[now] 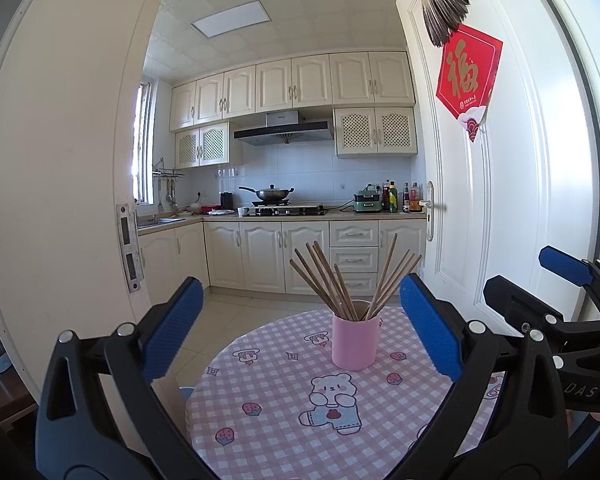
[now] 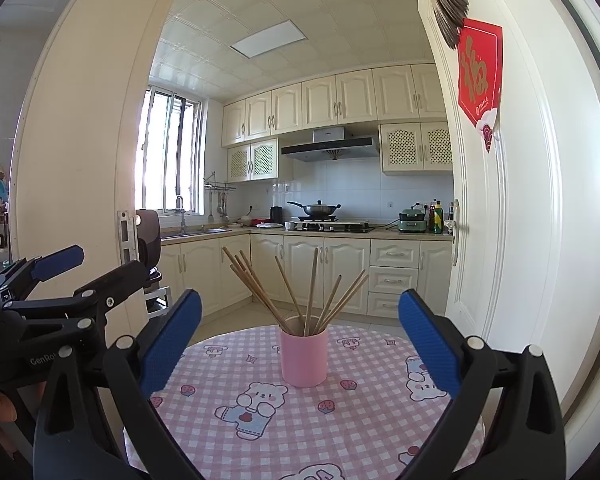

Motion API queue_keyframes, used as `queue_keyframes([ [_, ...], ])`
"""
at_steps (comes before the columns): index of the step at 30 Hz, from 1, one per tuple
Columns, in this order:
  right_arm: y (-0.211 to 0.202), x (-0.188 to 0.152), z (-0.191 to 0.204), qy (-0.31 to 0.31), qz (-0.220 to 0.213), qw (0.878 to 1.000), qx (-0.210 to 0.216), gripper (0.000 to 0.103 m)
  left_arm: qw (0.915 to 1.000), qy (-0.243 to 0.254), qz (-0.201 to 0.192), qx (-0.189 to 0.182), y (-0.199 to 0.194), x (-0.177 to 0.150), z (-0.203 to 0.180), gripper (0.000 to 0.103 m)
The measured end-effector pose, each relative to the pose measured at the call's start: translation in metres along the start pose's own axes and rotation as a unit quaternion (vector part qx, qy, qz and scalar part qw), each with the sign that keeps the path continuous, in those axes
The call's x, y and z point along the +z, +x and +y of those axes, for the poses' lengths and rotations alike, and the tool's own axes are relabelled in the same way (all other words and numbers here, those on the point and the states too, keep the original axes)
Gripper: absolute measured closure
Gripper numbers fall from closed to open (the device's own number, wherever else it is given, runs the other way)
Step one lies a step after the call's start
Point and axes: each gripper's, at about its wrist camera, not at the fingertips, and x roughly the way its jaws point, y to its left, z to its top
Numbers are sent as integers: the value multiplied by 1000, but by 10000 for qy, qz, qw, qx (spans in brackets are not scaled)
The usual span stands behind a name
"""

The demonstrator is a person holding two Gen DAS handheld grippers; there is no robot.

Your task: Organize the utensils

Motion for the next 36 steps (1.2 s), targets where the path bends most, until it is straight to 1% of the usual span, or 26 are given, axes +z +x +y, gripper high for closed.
queue_keyframes([
  [36,5,-5,8,122,96,9999,-10,8,10000,27,62,43,5,-3,-1,6],
])
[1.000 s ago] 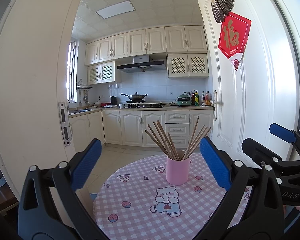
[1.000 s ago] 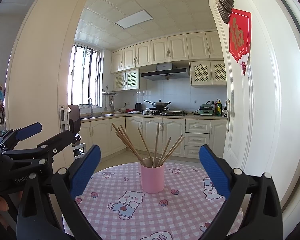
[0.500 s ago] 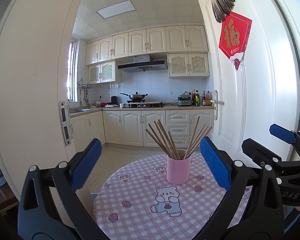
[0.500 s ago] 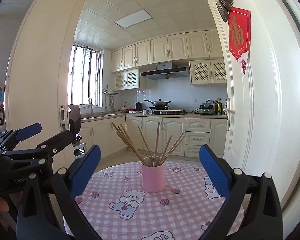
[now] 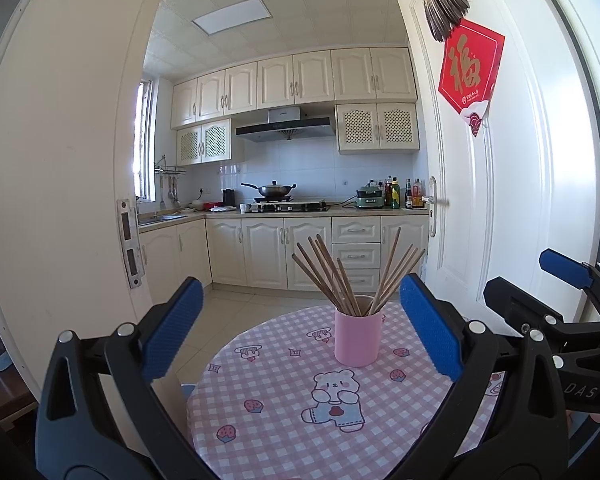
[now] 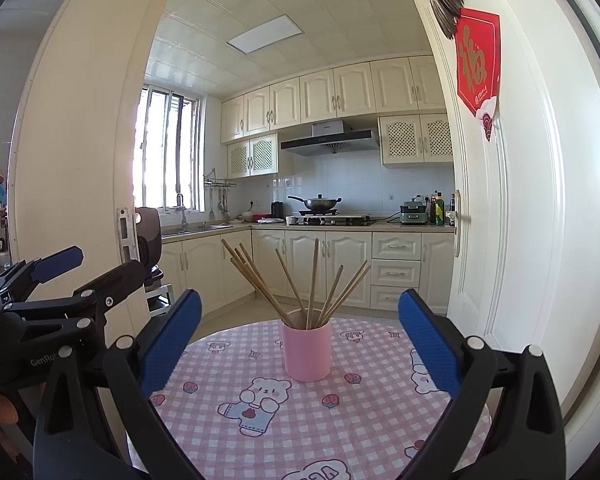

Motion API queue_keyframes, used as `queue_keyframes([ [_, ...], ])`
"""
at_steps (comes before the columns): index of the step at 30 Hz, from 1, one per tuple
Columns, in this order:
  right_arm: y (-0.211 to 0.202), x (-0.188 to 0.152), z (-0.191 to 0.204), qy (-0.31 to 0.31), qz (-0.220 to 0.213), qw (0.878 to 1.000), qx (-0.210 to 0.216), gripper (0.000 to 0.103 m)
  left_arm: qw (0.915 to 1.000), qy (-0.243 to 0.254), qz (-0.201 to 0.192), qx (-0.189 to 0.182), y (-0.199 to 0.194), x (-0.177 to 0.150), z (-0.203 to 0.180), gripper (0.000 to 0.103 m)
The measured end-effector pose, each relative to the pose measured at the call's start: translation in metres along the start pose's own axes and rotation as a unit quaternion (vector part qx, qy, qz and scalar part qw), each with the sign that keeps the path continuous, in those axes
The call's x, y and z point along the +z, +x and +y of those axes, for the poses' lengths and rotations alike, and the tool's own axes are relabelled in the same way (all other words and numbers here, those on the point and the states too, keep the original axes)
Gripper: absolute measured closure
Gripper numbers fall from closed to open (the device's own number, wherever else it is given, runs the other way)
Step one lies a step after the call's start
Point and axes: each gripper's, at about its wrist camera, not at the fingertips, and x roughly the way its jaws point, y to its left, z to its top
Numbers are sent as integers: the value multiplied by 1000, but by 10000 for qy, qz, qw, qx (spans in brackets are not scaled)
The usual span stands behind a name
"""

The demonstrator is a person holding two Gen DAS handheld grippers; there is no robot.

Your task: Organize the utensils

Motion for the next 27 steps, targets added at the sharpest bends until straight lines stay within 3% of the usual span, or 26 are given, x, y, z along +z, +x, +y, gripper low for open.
queue_keyframes([
  [27,11,-6,-8,154,117,9998,25,8,9999,47,91,43,11,-4,-5,6],
])
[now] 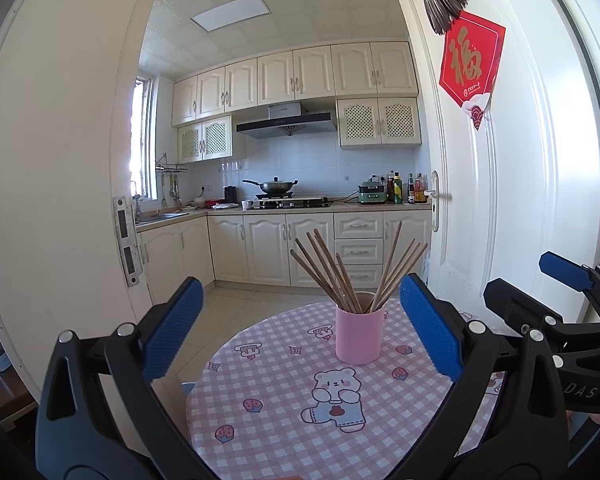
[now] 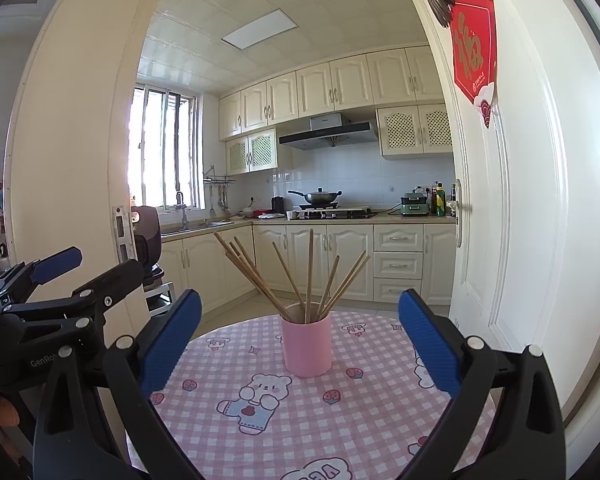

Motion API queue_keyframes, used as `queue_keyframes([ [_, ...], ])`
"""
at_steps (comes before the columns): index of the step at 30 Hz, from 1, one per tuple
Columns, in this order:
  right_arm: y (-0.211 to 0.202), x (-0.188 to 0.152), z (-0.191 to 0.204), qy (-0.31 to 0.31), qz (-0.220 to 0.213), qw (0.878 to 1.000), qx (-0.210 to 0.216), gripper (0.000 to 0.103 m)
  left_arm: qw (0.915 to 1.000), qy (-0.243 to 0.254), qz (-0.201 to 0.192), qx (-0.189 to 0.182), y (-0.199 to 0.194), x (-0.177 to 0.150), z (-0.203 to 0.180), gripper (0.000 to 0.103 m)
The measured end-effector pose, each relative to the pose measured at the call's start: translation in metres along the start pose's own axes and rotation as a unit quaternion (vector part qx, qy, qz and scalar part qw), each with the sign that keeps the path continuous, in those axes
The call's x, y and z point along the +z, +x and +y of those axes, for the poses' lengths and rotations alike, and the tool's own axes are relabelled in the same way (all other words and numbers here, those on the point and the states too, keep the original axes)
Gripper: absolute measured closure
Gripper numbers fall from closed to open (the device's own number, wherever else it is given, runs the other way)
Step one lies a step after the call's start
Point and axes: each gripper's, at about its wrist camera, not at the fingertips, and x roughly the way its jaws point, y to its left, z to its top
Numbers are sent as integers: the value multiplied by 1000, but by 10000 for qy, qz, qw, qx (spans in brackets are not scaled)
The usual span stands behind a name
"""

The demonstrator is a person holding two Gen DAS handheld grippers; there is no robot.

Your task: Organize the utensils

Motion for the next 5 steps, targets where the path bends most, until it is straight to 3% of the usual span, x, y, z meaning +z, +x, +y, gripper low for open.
queue_keyframes([
  [5,14,-7,-3,8,212,9998,0,8,9996,-43,277,-46,15,-8,1,6],
])
